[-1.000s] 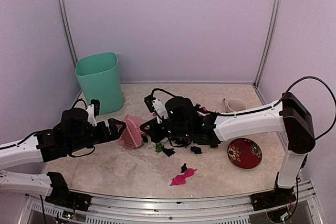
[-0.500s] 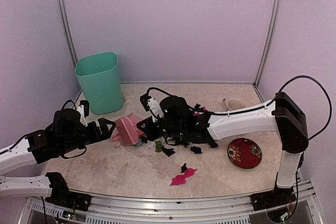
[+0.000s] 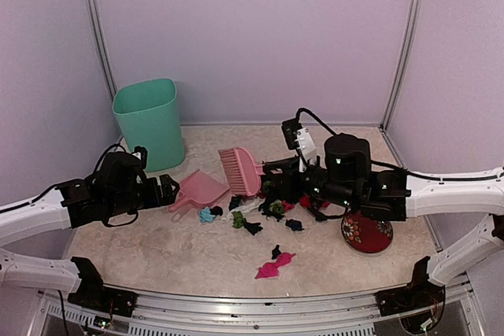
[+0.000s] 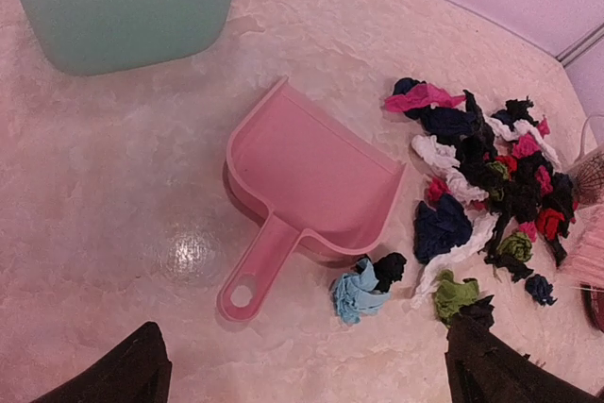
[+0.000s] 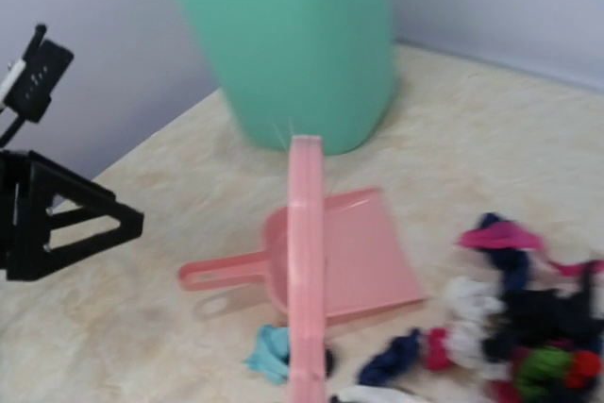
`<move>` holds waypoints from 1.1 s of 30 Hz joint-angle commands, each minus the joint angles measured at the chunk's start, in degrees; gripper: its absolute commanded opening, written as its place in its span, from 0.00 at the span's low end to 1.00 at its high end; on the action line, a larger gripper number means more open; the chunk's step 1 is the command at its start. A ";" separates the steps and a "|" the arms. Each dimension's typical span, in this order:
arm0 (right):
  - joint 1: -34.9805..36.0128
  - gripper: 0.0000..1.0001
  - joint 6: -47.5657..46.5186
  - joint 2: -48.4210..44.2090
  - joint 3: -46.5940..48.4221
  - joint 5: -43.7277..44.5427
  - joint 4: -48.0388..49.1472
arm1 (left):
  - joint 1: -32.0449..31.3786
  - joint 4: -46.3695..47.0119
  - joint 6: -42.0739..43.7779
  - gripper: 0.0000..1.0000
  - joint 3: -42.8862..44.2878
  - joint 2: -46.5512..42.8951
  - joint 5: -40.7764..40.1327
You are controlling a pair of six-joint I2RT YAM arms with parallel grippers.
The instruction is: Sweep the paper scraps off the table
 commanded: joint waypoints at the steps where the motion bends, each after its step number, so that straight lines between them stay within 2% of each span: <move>1: -1.04 0.00 -1.54 -7.58 -3.99 6.58 -4.13 | 0.58 0.38 4.99 0.99 4.13 5.75 0.45; 11: -3.49 0.00 -1.23 -17.60 -9.50 8.00 -7.42 | 1.11 -4.94 10.14 0.99 11.88 23.08 -1.18; 17: -3.76 0.00 -0.88 -18.12 -11.30 7.84 -7.22 | 0.67 -0.57 11.16 0.97 11.52 29.24 -2.40; 21: -3.89 0.00 -0.38 -18.13 -12.26 6.97 -6.94 | 0.92 1.85 12.77 0.93 10.80 31.15 -2.76; 28: -3.96 0.00 -0.29 -17.97 -12.74 6.51 -6.43 | 1.19 3.15 13.78 0.79 11.72 36.46 -3.44; 33: -3.93 0.00 -0.12 -17.54 -12.93 5.93 -6.32 | 0.21 4.24 13.51 0.72 11.58 36.51 -3.06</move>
